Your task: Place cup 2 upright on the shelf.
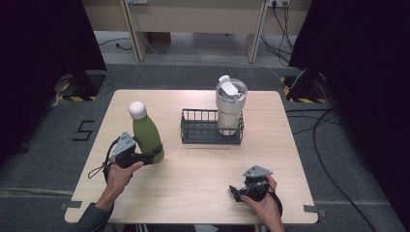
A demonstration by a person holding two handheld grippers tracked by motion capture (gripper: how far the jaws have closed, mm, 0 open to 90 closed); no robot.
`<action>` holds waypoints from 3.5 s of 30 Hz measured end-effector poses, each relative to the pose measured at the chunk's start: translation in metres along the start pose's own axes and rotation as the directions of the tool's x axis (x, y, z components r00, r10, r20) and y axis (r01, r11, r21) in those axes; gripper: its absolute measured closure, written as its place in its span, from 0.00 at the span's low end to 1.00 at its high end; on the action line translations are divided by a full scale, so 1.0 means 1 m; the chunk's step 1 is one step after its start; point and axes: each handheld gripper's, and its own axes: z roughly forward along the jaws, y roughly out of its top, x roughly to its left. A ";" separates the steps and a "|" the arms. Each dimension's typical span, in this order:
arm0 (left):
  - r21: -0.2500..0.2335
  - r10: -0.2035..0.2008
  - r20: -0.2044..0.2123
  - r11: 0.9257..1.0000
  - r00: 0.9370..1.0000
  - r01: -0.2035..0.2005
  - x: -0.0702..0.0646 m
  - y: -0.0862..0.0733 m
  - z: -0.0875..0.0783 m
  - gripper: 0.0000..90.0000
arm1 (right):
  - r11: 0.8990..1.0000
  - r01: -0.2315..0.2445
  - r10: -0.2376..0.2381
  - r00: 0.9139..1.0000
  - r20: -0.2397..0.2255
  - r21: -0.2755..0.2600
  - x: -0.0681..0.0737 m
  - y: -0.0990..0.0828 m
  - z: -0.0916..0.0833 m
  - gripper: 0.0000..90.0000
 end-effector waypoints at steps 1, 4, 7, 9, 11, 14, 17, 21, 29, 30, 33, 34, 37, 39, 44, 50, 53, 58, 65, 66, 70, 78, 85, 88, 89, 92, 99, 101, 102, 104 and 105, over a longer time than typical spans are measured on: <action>0.000 0.000 0.003 1.000 1.000 0.000 0.000 0.001 0.000 0.23 | 1.000 -0.001 0.001 1.000 0.000 0.000 0.000 0.000 0.000 0.06; -0.003 0.002 0.008 1.000 1.000 -0.002 -0.001 0.003 0.001 0.23 | 1.000 -0.001 0.001 1.000 0.000 0.000 0.000 0.000 0.000 0.05; -0.005 -0.004 0.015 1.000 1.000 0.004 -0.001 0.006 0.002 0.23 | 1.000 0.001 -0.001 1.000 0.000 0.001 0.000 0.000 0.000 0.05; -0.004 -0.006 0.018 1.000 1.000 0.006 -0.002 0.007 0.003 0.23 | 1.000 -0.001 0.001 1.000 0.000 0.002 0.000 0.000 0.000 0.05; -0.005 -0.016 0.029 1.000 0.999 0.016 -0.001 0.008 0.004 0.23 | 1.000 0.002 -0.002 1.000 0.000 0.001 0.000 0.000 0.000 0.05; -0.003 -0.020 0.032 1.000 0.999 0.020 -0.002 0.009 0.005 0.23 | 1.000 0.001 -0.001 1.000 0.000 0.001 0.000 0.000 0.000 0.05; 0.003 -0.011 0.031 1.000 0.999 0.011 -0.002 0.010 0.008 0.23 | 1.000 0.001 -0.001 1.000 0.000 0.001 0.000 0.000 0.000 0.05; 0.005 -0.005 0.035 1.000 0.999 0.005 -0.004 0.012 0.010 0.23 | 1.000 0.002 -0.002 1.000 -0.001 0.001 0.000 0.000 0.000 0.05; 0.001 -0.007 0.045 1.000 0.999 0.007 -0.004 0.019 0.015 0.23 | 1.000 0.000 0.000 1.000 -0.001 0.001 0.000 0.000 0.000 0.05; 0.001 -0.007 0.046 1.000 0.999 0.007 -0.004 0.020 0.015 0.23 | 1.000 -0.001 0.001 1.000 -0.001 0.002 0.000 0.000 0.000 0.05; 0.000 -0.004 0.045 1.000 0.999 0.004 -0.004 0.023 0.018 0.23 | 1.000 0.001 -0.001 1.000 -0.001 0.001 0.000 0.000 0.000 0.05; 0.000 -0.003 0.047 1.000 0.999 0.003 -0.004 0.024 0.018 0.23 | 1.000 0.002 -0.002 1.000 -0.001 0.001 0.000 0.000 0.000 0.05; -0.004 -0.006 0.050 1.000 0.999 0.006 -0.004 0.026 0.020 0.23 | 1.000 0.002 -0.002 1.000 -0.001 0.001 0.000 0.000 0.000 0.05; -0.007 -0.002 0.051 1.000 0.999 0.003 -0.003 0.030 0.022 0.23 | 1.000 0.002 -0.002 1.000 -0.001 0.001 0.000 0.000 0.000 0.05; -0.009 0.005 0.057 1.000 0.998 -0.004 -0.003 0.039 0.025 0.23 | 1.000 0.002 -0.002 1.000 -0.001 0.001 0.000 0.000 0.000 0.05; -0.021 0.008 0.067 1.000 0.998 -0.007 -0.005 0.050 0.029 0.23 | 1.000 0.002 -0.002 1.000 -0.002 0.002 0.000 0.000 0.000 0.05; -0.019 0.021 0.069 1.000 0.997 -0.020 -0.007 0.056 0.032 0.23 | 1.000 0.002 -0.002 1.000 -0.002 0.002 0.000 0.000 0.000 0.05; -0.019 0.030 0.078 0.999 0.997 -0.028 -0.011 0.064 0.037 0.23 | 1.000 0.005 -0.005 1.000 -0.002 0.001 0.000 0.000 0.000 0.05; -0.025 0.041 0.085 0.999 0.996 -0.039 -0.016 0.078 0.046 0.23 | 1.000 0.003 -0.003 1.000 -0.003 0.001 0.000 0.000 0.000 0.05; -0.025 0.044 0.088 0.999 0.995 -0.042 -0.016 0.080 0.047 0.23 | 1.000 0.003 -0.003 1.000 -0.003 0.001 0.000 0.000 0.000 0.05; -0.034 0.055 0.102 0.998 0.993 -0.052 -0.016 0.085 0.054 0.23 | 1.000 0.005 -0.005 1.000 -0.003 0.001 0.000 0.000 0.000 0.05; -0.041 0.052 0.109 0.998 0.993 -0.048 -0.017 0.096 0.067 0.23 | 1.000 0.003 -0.003 1.000 -0.004 0.001 0.000 0.000 0.000 0.05; -0.044 0.051 0.107 0.998 0.993 -0.047 -0.018 0.102 0.078 0.23 | 1.000 0.003 -0.003 1.000 -0.004 0.002 0.000 0.000 0.000 0.05; -0.047 0.047 0.110 0.998 0.993 -0.042 -0.018 0.104 0.082 0.23 | 1.000 0.003 -0.003 1.000 -0.004 0.002 0.000 0.000 0.000 0.05; -0.046 0.046 0.110 0.998 0.993 -0.041 -0.018 0.105 0.084 0.23 | 1.000 0.004 -0.004 1.000 -0.004 0.002 0.000 0.000 0.000 0.05; -0.047 0.040 0.110 0.998 0.993 -0.035 -0.018 0.106 0.088 0.23 | 1.000 0.005 -0.005 1.000 -0.004 0.001 0.000 0.000 0.000 0.05; -0.044 0.038 0.109 0.998 0.993 -0.033 -0.019 0.109 0.102 0.23 | 1.000 0.005 -0.005 1.000 -0.004 0.002 0.000 0.000 0.000 0.05; -0.043 0.041 0.106 0.998 0.994 -0.037 -0.019 0.109 0.107 0.23 | 1.000 0.005 -0.005 1.000 -0.004 0.002 0.000 0.000 0.000 0.05; -0.044 0.038 0.106 0.998 0.994 -0.034 -0.019 0.109 0.108 0.23 | 1.000 0.005 -0.005 1.000 -0.004 0.002 0.000 0.000 0.000 0.05; -0.045 0.026 0.108 0.999 0.994 -0.022 -0.018 0.109 0.112 0.23 | 1.000 0.005 -0.005 1.000 -0.004 0.002 0.000 0.000 0.000 0.05; -0.047 0.020 0.109 0.999 0.994 -0.015 -0.018 0.109 0.114 0.23 | 1.000 0.006 -0.006 1.000 -0.005 0.002 0.000 0.000 0.000 0.05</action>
